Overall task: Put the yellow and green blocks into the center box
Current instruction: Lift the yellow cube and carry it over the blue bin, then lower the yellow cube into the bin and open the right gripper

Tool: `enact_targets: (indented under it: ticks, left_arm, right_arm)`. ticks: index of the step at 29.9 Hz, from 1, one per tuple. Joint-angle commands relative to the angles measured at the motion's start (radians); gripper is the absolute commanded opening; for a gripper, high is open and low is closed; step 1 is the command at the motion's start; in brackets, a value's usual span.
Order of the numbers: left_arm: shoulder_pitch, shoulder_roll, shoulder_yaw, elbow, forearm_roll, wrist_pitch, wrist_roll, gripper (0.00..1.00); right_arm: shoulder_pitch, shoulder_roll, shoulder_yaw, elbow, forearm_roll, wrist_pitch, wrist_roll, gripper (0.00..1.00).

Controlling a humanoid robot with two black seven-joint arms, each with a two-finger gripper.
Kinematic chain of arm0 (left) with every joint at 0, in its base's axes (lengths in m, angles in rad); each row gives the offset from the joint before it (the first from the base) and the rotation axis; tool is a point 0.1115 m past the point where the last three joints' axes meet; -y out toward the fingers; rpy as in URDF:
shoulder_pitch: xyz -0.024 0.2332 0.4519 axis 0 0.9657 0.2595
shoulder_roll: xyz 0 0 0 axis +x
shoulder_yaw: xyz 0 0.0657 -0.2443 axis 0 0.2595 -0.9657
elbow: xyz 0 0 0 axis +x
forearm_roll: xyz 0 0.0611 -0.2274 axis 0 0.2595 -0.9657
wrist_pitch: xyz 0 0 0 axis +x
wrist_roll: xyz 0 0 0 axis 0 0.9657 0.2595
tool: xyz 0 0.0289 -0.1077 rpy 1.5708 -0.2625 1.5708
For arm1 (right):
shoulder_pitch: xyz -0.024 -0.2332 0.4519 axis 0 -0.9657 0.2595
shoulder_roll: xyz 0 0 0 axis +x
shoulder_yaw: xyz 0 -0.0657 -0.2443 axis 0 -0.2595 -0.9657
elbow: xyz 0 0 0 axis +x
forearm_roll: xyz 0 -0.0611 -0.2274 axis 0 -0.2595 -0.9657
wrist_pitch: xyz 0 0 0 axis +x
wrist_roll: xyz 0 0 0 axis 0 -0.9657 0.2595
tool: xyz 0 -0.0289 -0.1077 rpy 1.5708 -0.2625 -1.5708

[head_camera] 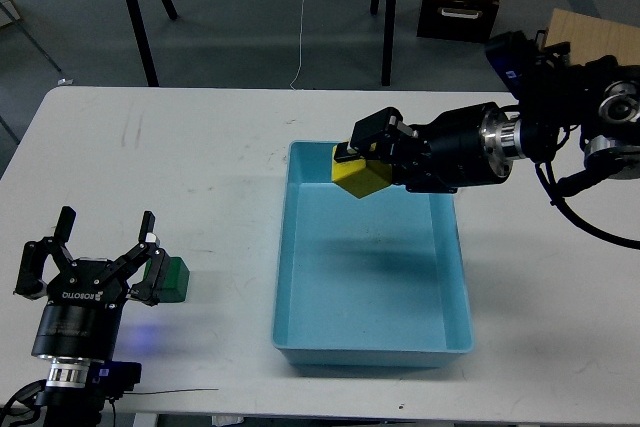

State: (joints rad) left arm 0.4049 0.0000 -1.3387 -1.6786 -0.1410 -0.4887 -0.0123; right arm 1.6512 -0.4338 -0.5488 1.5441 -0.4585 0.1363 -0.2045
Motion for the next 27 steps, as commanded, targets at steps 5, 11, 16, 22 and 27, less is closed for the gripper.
enact_targets:
  ticks: [5,11,16,22,27]
  left_arm:
    - [-0.001,0.000,0.001,0.002,0.003,0.000,0.002,1.00]
    - [-0.001,0.000,0.001,0.008,0.024,0.000,0.000,1.00]
    - [-0.011,0.000,0.006,0.016,0.024,0.000,0.002,1.00]
    - [-0.011,0.000,0.009,0.020,0.024,0.000,0.000,1.00]
    - [-0.011,0.000,0.009,0.022,0.024,0.000,0.000,1.00]
  right_arm:
    - [-0.131,0.118,-0.022,-0.050,-0.006,-0.073,-0.006,0.02]
    - [-0.149,0.193,-0.118,-0.061,-0.006,-0.181,-0.032,0.05]
    - [-0.151,0.217,-0.145,-0.065,-0.003,-0.201,-0.036,0.27]
    - [-0.136,0.216,-0.137,-0.065,0.003,-0.205,-0.035,0.60]
    - [-0.122,0.211,-0.132,-0.065,0.008,-0.205,-0.035,0.75]
